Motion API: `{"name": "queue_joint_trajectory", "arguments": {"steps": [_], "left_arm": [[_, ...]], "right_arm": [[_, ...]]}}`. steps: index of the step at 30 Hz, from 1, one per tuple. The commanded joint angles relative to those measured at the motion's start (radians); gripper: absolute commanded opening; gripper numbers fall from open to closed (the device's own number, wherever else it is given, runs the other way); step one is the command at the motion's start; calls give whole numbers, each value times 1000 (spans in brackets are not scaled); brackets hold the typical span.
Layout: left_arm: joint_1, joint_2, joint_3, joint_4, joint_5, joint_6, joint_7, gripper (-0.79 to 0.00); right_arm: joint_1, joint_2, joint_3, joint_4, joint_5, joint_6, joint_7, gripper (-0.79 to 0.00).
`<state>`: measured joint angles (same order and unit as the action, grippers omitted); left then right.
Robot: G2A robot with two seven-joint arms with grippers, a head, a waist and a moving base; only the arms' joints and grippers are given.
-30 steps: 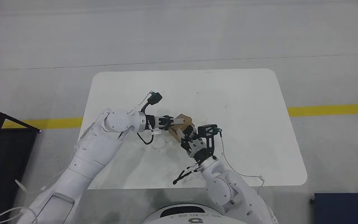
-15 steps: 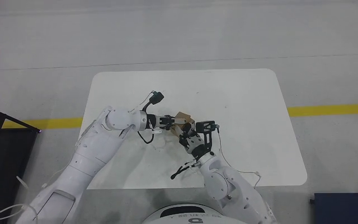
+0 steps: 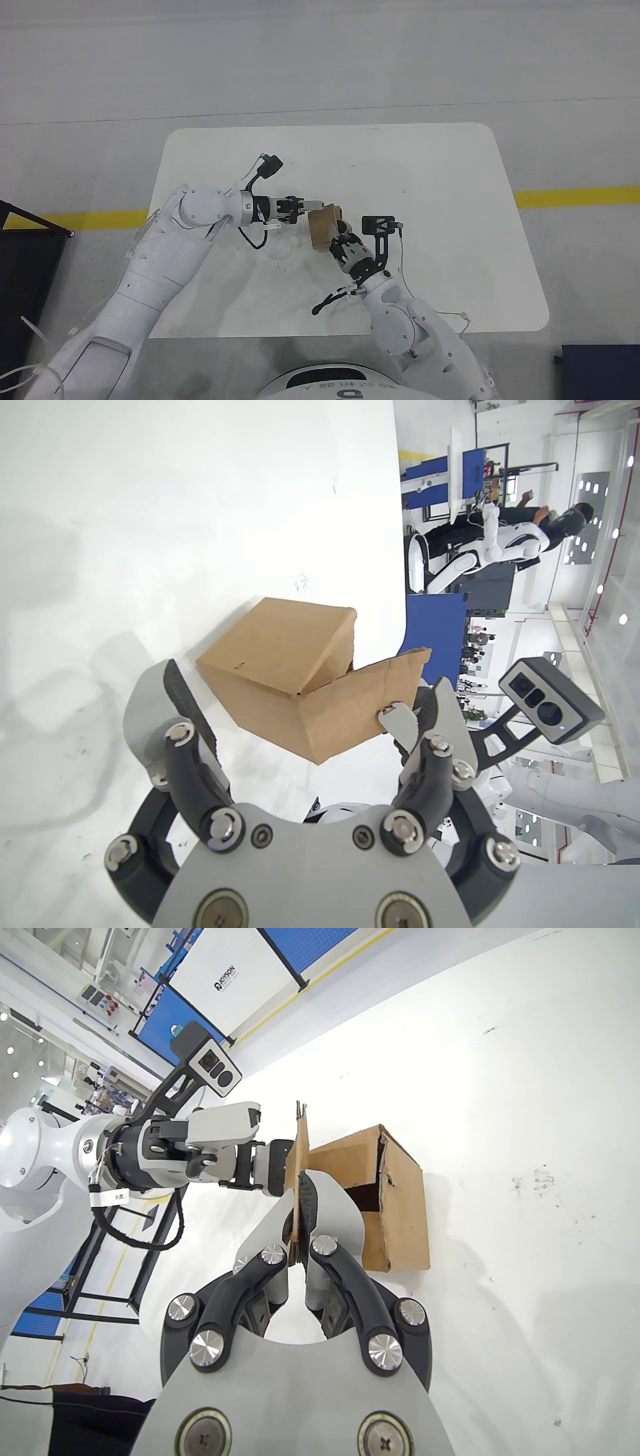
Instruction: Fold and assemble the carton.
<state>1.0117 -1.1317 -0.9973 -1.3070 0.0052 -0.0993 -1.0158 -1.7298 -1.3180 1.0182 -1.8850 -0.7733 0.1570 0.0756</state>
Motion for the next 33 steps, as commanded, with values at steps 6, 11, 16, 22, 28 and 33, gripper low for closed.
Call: {"name": "queue_joint_trajectory", "arguments": {"steps": [6,11,16,22,28,33], "left_arm": [[7,9,-31,3,-3,-5,1,0],[21,15,-47,-8,-9,-4,2,0],[37,26,-75,-26,18,-3,3,0],[64,38,-110,-68,7,12,-13,0],[105,44,-126,-151,-71,70,-67,0],[141,52,-140,-174,-95,128,-88,0]], "right_arm": [[-11,-3,28,-29,194,-29,40,-785],[-13,-4,33,-45,202,-5,30,-129],[-46,-1,38,-77,123,47,-37,0],[-103,12,79,-93,69,11,-31,0],[-107,23,93,-48,13,-82,-12,0],[-90,24,99,0,54,-175,-35,0]]}}
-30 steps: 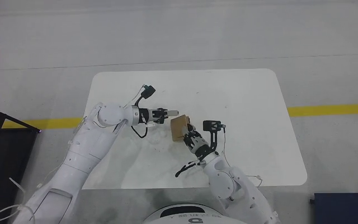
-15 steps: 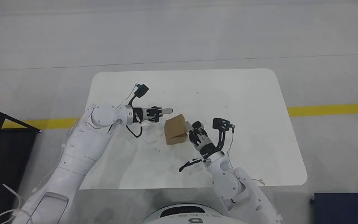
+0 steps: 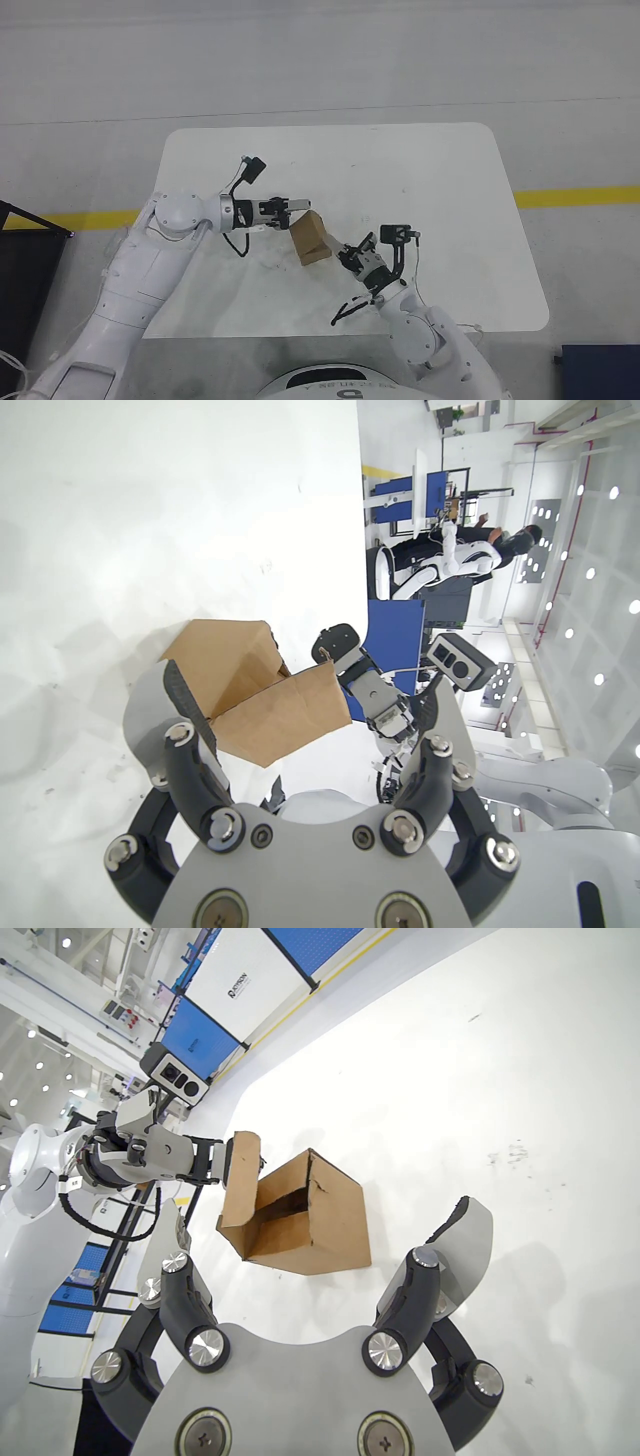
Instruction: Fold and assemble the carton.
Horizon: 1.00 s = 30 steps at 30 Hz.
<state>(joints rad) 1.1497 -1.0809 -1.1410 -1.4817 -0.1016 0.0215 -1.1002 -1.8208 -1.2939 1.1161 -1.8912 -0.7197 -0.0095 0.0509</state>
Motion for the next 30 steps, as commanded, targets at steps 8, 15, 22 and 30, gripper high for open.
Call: {"name": "queue_joint_trajectory", "arguments": {"steps": [8,15,22,30], "left_arm": [[-28,-11,60,18,16,30,39,0],[-101,-44,164,89,-14,27,79,0],[-220,-100,297,187,-41,0,130,0],[-327,-163,386,315,-131,-94,144,0]], "right_arm": [[-14,5,19,8,3,-63,-41,0],[-48,12,55,-3,23,-87,-65,0],[-125,25,131,-43,55,-144,-112,0],[-226,39,220,-81,132,-249,-131,-46]]}}
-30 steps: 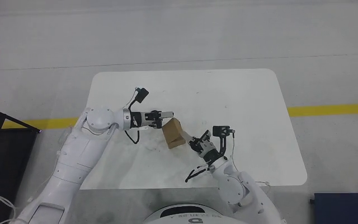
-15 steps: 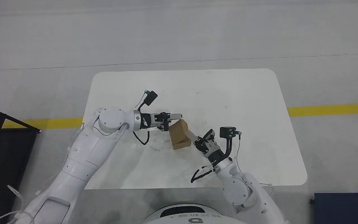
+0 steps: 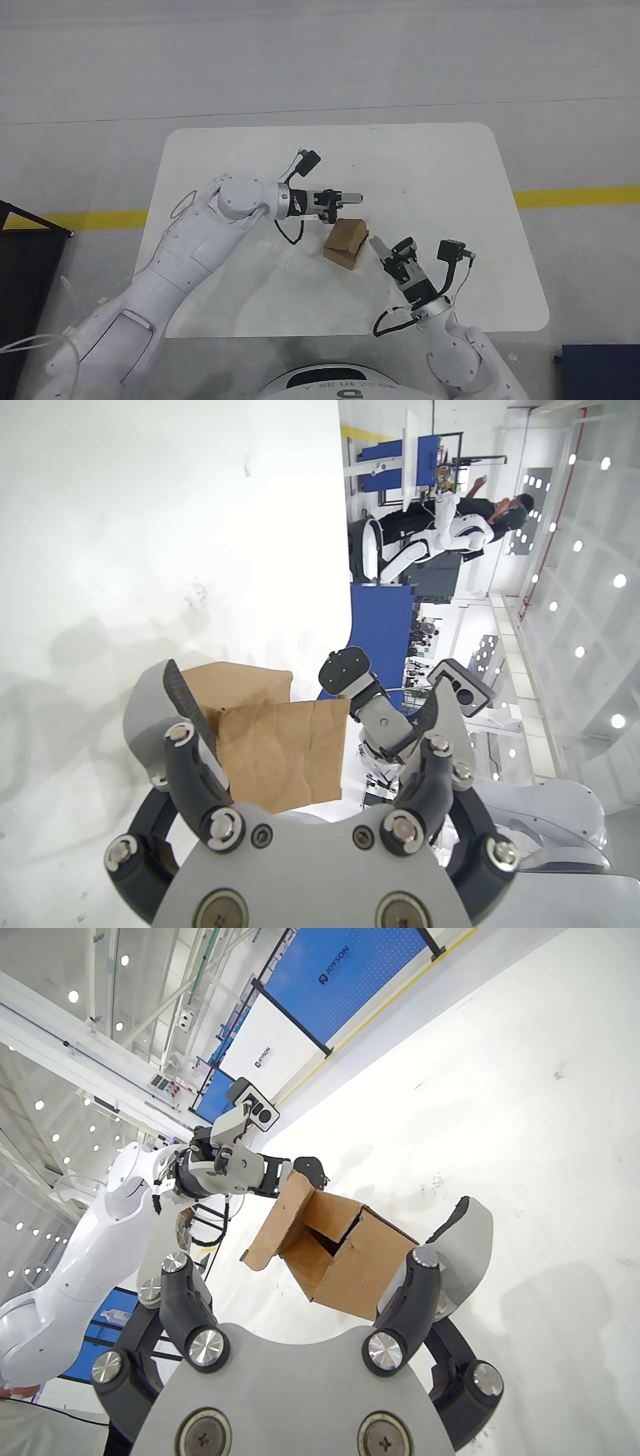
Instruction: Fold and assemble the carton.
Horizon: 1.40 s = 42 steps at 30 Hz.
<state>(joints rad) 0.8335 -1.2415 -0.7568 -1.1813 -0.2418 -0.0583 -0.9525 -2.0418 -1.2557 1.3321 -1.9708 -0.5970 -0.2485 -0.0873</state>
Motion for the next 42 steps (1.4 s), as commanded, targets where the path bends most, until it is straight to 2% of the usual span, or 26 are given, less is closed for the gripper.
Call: {"name": "queue_joint_trajectory", "arguments": {"steps": [1,3,6,9,11,13,15,22,26,32,42], "left_arm": [[-21,0,-1,25,31,-32,-12,0],[-37,11,-15,26,109,-74,-37,0],[-26,45,-65,-15,219,-120,-88,0],[24,82,-131,-97,279,-131,-155,0],[73,101,-166,-162,295,-125,-190,0],[120,114,-194,-217,277,-114,-214,-22],[155,123,-207,-253,282,-99,-217,-46],[202,125,-174,-301,333,-69,-185,-92],[193,120,-147,-289,367,-63,-163,-92],[170,110,-117,-261,364,-61,-152,-95],[144,104,-95,-236,368,-56,-170,-52]], "right_arm": [[-8,2,10,-3,13,-17,13,-80],[-10,4,14,-5,21,-27,23,-108],[-10,5,15,-1,36,-23,39,-166],[1,5,12,9,27,36,72,-305],[11,5,3,16,26,65,105,-354],[18,5,-8,20,27,82,133,-385],[24,5,-18,21,23,96,145,-363],[33,4,-36,27,27,105,141,-329],[21,5,-34,17,32,82,111,-336],[29,6,-47,14,7,98,131,-394],[70,5,-74,42,4,121,147,-403]]}}
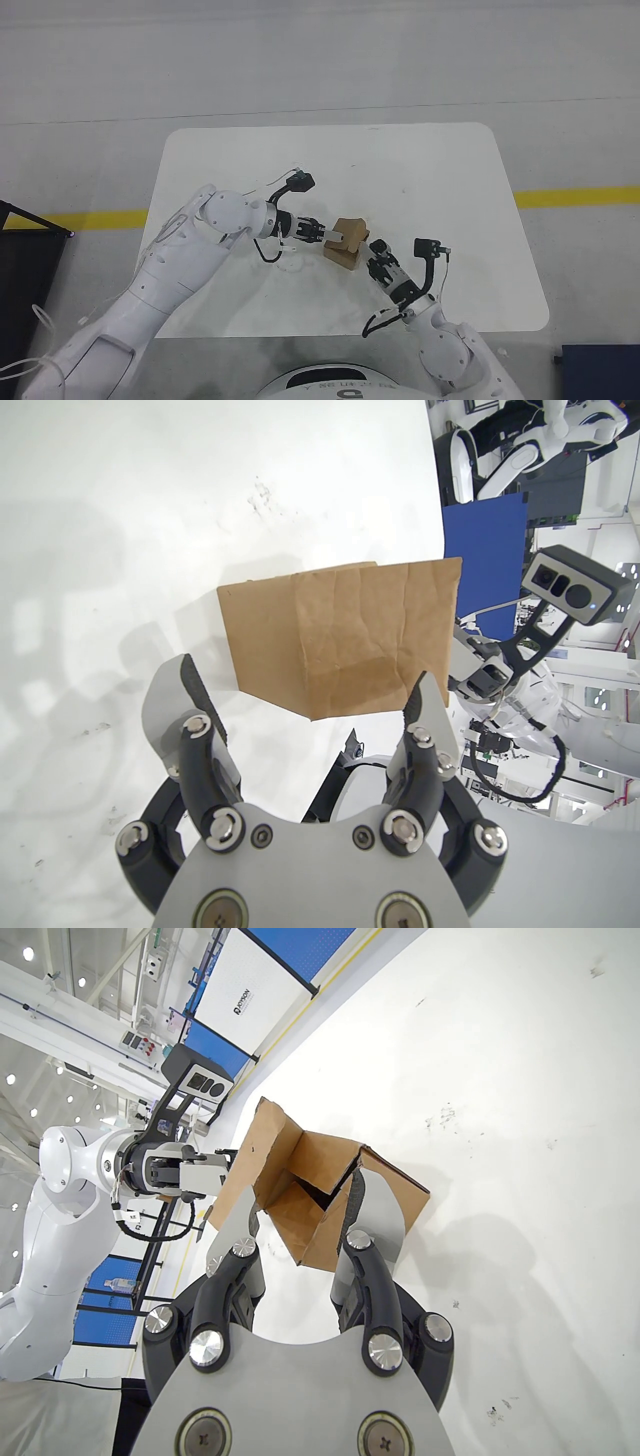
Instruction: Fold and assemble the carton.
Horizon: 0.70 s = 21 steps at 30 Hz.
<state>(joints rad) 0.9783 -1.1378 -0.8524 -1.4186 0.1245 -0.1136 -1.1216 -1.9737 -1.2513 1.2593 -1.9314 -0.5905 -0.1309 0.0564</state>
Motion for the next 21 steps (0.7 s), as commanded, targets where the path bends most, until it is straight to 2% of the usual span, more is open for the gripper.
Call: {"name": "queue_joint_trajectory", "arguments": {"steps": [1,8,18,19,21], "left_arm": [[-1,0,2,3,3,-1,-1,-58],[-1,1,3,5,8,0,1,-68],[-1,1,4,17,5,-5,5,-74],[-1,2,4,20,7,-6,5,-71],[-1,2,3,23,6,-5,7,-15]], "right_arm": [[5,0,-2,3,-4,8,5,-403],[-23,3,18,-20,5,-24,-55,-372],[3,3,-6,-11,-16,12,-16,-394],[10,2,-12,-5,-20,21,-13,-394],[22,1,-23,4,-29,40,-5,-394]]}}
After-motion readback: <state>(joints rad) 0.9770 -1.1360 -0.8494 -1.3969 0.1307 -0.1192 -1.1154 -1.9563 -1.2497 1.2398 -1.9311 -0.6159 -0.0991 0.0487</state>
